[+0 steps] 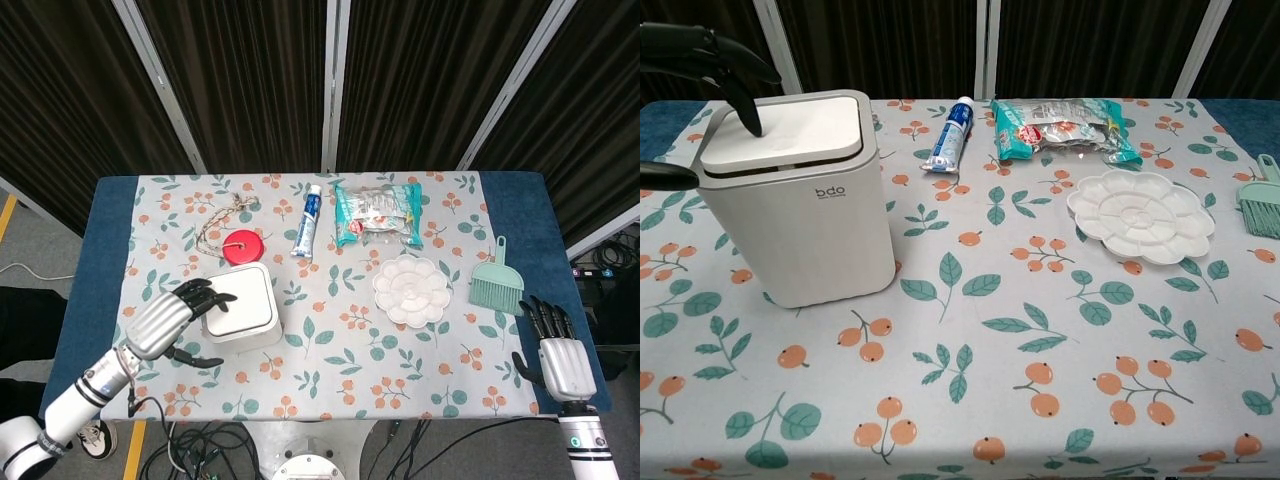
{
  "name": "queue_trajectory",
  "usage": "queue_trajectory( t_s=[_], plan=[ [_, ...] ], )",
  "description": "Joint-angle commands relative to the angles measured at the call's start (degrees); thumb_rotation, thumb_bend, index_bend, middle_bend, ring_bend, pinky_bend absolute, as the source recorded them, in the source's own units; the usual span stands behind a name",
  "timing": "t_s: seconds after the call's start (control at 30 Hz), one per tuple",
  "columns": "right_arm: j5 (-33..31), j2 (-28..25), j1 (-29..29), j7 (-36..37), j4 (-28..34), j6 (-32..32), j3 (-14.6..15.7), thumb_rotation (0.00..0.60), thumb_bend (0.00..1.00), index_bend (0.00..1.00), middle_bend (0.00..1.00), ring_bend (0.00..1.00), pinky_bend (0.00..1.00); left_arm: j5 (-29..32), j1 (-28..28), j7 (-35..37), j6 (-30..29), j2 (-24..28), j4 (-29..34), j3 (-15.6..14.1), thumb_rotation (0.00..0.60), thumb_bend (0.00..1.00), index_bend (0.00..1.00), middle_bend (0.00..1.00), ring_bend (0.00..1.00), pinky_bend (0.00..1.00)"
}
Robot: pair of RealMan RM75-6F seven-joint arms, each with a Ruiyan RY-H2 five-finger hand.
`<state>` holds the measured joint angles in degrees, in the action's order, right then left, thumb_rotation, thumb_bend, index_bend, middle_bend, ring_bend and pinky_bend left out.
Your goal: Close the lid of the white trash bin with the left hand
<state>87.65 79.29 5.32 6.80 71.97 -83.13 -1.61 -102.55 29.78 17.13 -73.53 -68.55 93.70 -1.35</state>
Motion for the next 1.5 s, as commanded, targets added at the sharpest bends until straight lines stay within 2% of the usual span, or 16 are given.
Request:
queue_trajectory(
  t_s=[0.03, 0.3, 0.63, 0.77, 0.87, 0.97, 1.13, 1.3, 1.5],
  plan=[
    [0.0, 0.0, 0.1, 0.0, 0.0, 0.1, 0.0, 0.6, 0.26, 0.0, 0.0, 0.0, 0.0, -0.3, -0.1, -1.1, -0.2, -0.6, -0.3, -0.3, 0.336, 0.09, 0.19, 0.36, 0.26, 0.18],
    [0.1, 0.0, 0.1, 0.0, 0.1, 0.0, 0.0, 0.6, 0.26, 0.0, 0.0, 0.0, 0.0, -1.1, -0.1, -6.4, -0.2, -1.9, -1.8, -0.6, 0.359, 0.09, 0.19, 0.36, 0.26, 0.18],
    [0.0, 0.0, 0.1, 0.2, -0.1, 0.1, 0.0, 0.6, 0.26, 0.0, 0.0, 0.0, 0.0, -0.8, 0.3, -9.0, 1.4, -2.2, -1.8, -1.3, 0.384, 0.09, 0.19, 0.36, 0.26, 0.18],
    [0.0, 0.0, 0.1, 0.3, -0.1, 0.0, -0.1, 0.6, 0.26, 0.0, 0.0, 0.0, 0.0, -0.9, -0.1, -8.9, -0.9, -2.4, -1.8, -0.6, 0.385, 0.09, 0.19, 0.36, 0.26, 0.18],
    [0.0, 0.0, 0.1, 0.3, -0.1, 0.0, -0.1, 0.6, 0.26, 0.0, 0.0, 0.0, 0.0, -1.0, -1.0, -9.1, -4.7, -2.6, -2.5, 0.9, 0.388, 0.09, 0.19, 0.35, 0.25, 0.18],
    [0.0, 0.0, 0.0, 0.4, -0.1, 0.0, -0.1, 0.6, 0.26, 0.0, 0.0, 0.0, 0.0, 0.3, -2.7, -9.2, -9.3, -2.3, -2.8, 2.8, 0.388, 0.08, 0.19, 0.33, 0.23, 0.18],
    [0.1, -0.1, 0.0, 0.5, 0.1, -0.2, -0.1, 0.6, 0.26, 0.0, 0.0, 0.0, 0.0, 3.7, -6.7, -11.5, -14.1, -0.9, -3.1, 3.6, 0.401, 0.08, 0.19, 0.32, 0.22, 0.18],
    [0.3, -0.7, -0.1, 1.0, 0.6, -1.0, -0.3, 0.6, 0.26, 0.0, 0.0, 0.0, 0.0, 10.3, -14.0, -14.0, -16.9, -1.7, -7.8, 1.4, 0.4, 0.08, 0.19, 0.28, 0.2, 0.16],
    [0.5, -1.0, -0.3, 1.4, 0.8, -1.3, -0.2, 0.6, 0.25, 0.0, 0.0, 0.0, 0.0, 15.3, -21.1, -15.8, -17.6, -5.3, -15.1, -1.8, 0.402, 0.09, 0.19, 0.23, 0.15, 0.14]
  ],
)
